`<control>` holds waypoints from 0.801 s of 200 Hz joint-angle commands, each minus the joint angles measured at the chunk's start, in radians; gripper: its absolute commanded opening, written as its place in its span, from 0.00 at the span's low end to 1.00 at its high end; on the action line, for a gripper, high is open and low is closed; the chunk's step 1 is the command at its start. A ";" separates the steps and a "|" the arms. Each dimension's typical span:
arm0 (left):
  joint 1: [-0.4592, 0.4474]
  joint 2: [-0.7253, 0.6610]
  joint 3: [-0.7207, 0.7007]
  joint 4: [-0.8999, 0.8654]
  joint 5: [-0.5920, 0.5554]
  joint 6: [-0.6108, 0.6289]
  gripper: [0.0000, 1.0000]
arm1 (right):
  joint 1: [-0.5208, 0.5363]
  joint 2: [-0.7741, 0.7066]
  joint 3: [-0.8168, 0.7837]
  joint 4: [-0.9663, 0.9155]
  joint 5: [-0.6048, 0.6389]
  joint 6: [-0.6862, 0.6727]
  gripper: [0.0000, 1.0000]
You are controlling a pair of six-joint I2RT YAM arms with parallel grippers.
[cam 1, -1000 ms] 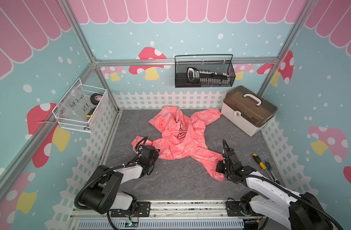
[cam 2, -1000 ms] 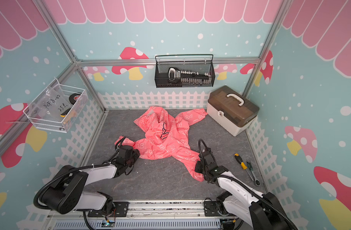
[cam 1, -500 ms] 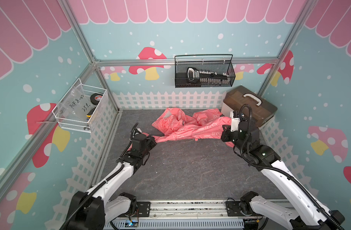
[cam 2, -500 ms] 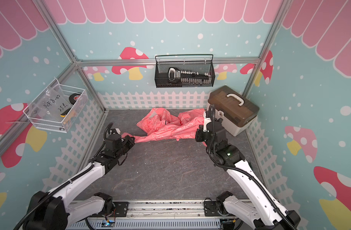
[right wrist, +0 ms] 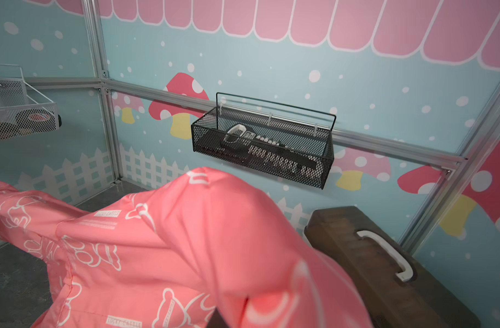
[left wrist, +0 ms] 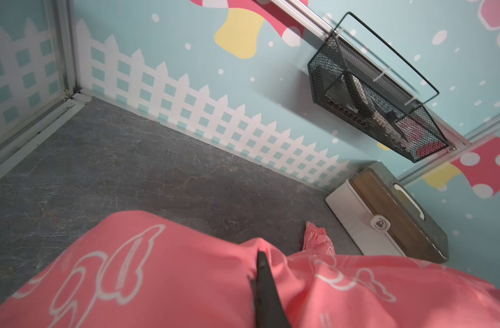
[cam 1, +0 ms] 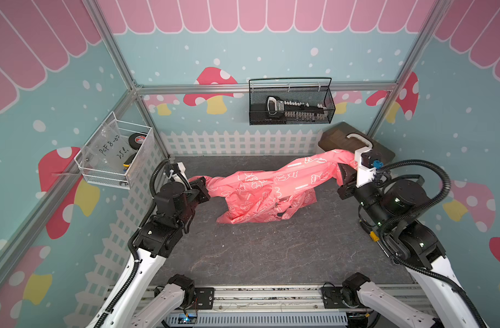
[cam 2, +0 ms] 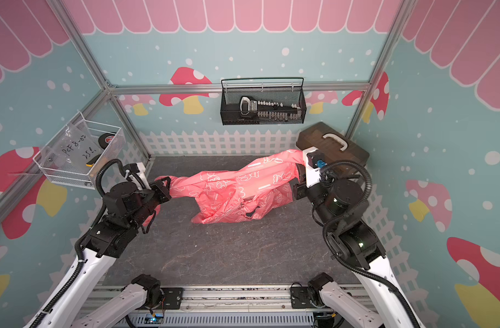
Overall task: Unzip the jacket
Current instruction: Flatten out the jacket at the center of the board.
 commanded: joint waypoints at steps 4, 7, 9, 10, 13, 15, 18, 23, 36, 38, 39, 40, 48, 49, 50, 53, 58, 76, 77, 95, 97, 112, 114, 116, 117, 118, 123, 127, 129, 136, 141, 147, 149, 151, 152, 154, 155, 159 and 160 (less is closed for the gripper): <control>-0.079 -0.085 0.055 -0.096 -0.035 0.156 0.00 | -0.014 -0.161 -0.019 0.250 0.115 -0.116 0.00; -0.100 -0.098 0.058 -0.093 -0.030 0.170 0.00 | -0.014 -0.176 -0.023 0.262 0.115 -0.122 0.00; -0.112 -0.107 0.061 -0.091 -0.028 0.178 0.00 | -0.014 -0.185 -0.026 0.270 0.112 -0.126 0.00; -0.118 -0.110 0.063 -0.090 -0.027 0.182 0.00 | -0.014 -0.191 -0.027 0.273 0.111 -0.128 0.00; -0.135 -0.122 0.066 -0.088 -0.023 0.194 0.00 | -0.014 -0.203 -0.028 0.284 0.108 -0.133 0.00; -0.143 -0.130 0.070 -0.089 -0.022 0.203 0.00 | -0.014 -0.211 -0.030 0.291 0.105 -0.137 0.00; -0.159 -0.140 0.077 -0.088 -0.019 0.214 0.00 | -0.014 -0.223 -0.029 0.299 0.102 -0.144 0.00; -0.186 -0.156 0.086 -0.088 -0.014 0.232 0.00 | -0.014 -0.238 -0.027 0.312 0.100 -0.151 0.00; -0.243 -0.192 0.113 -0.091 0.006 0.268 0.00 | -0.015 -0.275 -0.007 0.328 0.082 -0.172 0.00; -0.250 -0.197 0.116 -0.090 0.011 0.273 0.00 | -0.014 -0.278 -0.003 0.328 0.076 -0.177 0.00; -0.252 -0.200 0.118 -0.090 0.014 0.275 0.00 | -0.014 -0.280 0.000 0.328 0.074 -0.179 0.00; -0.257 -0.203 0.120 -0.090 0.017 0.277 0.00 | -0.014 -0.282 0.003 0.329 0.071 -0.182 0.00; -0.277 -0.217 0.134 -0.092 0.044 0.290 0.00 | -0.014 -0.299 0.024 0.327 0.045 -0.194 0.00; -0.280 -0.218 0.136 -0.092 0.047 0.292 0.00 | -0.014 -0.300 0.027 0.327 0.041 -0.196 0.00; -0.282 -0.220 0.139 -0.093 0.051 0.292 0.00 | -0.014 -0.301 0.029 0.327 0.037 -0.198 0.00; -0.285 -0.224 0.145 -0.094 0.060 0.294 0.00 | -0.014 -0.307 0.038 0.328 0.026 -0.202 0.00; -0.292 -0.230 0.156 -0.097 0.078 0.295 0.00 | -0.015 -0.316 0.052 0.330 0.004 -0.216 0.00; -0.293 -0.221 0.204 -0.122 0.138 0.292 0.00 | -0.014 -0.324 0.119 0.311 -0.011 -0.230 0.00; -0.292 -0.220 0.208 -0.123 0.141 0.292 0.00 | -0.014 -0.323 0.124 0.309 -0.010 -0.230 0.00; -0.293 -0.186 0.258 -0.180 0.167 0.292 0.00 | -0.015 -0.277 0.238 0.223 0.067 -0.230 0.00; -0.292 -0.182 0.261 -0.185 0.163 0.292 0.00 | -0.015 -0.268 0.254 0.207 0.084 -0.231 0.00; -0.293 -0.152 0.277 -0.232 0.073 0.289 0.00 | -0.017 -0.160 0.371 0.074 0.243 -0.238 0.00; -0.293 -0.147 0.278 -0.240 0.060 0.289 0.00 | -0.015 -0.142 0.384 0.058 0.266 -0.241 0.00; -0.293 -0.143 0.280 -0.249 0.035 0.288 0.00 | -0.016 -0.124 0.397 0.043 0.288 -0.245 0.00; -0.292 -0.139 0.281 -0.254 0.024 0.288 0.00 | -0.015 -0.115 0.403 0.035 0.293 -0.247 0.00; -0.292 -0.135 0.282 -0.259 0.013 0.289 0.00 | -0.015 -0.106 0.406 0.027 0.307 -0.248 0.00; -0.293 -0.117 0.285 -0.284 -0.037 0.293 0.00 | -0.016 -0.058 0.431 -0.013 0.353 -0.259 0.00; -0.292 -0.102 0.286 -0.305 -0.075 0.296 0.00 | -0.014 -0.020 0.443 -0.040 0.377 -0.268 0.00; -0.293 -0.094 0.285 -0.316 -0.094 0.299 0.00 | -0.015 -0.001 0.446 -0.052 0.385 -0.271 0.00; -0.293 -0.064 0.273 -0.340 -0.158 0.308 0.00 | -0.016 0.061 0.447 -0.089 0.399 -0.274 0.00; -0.293 -0.044 0.259 -0.356 -0.203 0.311 0.00 | -0.014 0.102 0.437 -0.109 0.399 -0.265 0.00; -0.292 -0.018 0.235 -0.366 -0.252 0.311 0.00 | -0.015 0.146 0.417 -0.118 0.396 -0.251 0.00; -0.292 -0.009 0.223 -0.367 -0.264 0.311 0.00 | -0.015 0.161 0.408 -0.119 0.394 -0.246 0.00; -0.292 -0.003 0.213 -0.368 -0.274 0.311 0.00 | -0.015 0.176 0.397 -0.119 0.392 -0.242 0.00; -0.292 0.002 0.208 -0.369 -0.278 0.311 0.00 | -0.016 0.183 0.392 -0.117 0.390 -0.241 0.00; -0.289 0.012 0.198 -0.370 -0.284 0.311 0.00 | -0.015 0.197 0.382 -0.114 0.388 -0.237 0.00; -0.289 0.017 0.195 -0.370 -0.288 0.312 0.00 | -0.015 0.204 0.376 -0.114 0.387 -0.235 0.00; -0.284 0.035 0.173 -0.371 -0.295 0.313 0.00 | -0.016 0.234 0.353 -0.108 0.384 -0.224 0.00; -0.283 0.040 0.168 -0.371 -0.298 0.313 0.00 | -0.016 0.242 0.347 -0.107 0.383 -0.224 0.00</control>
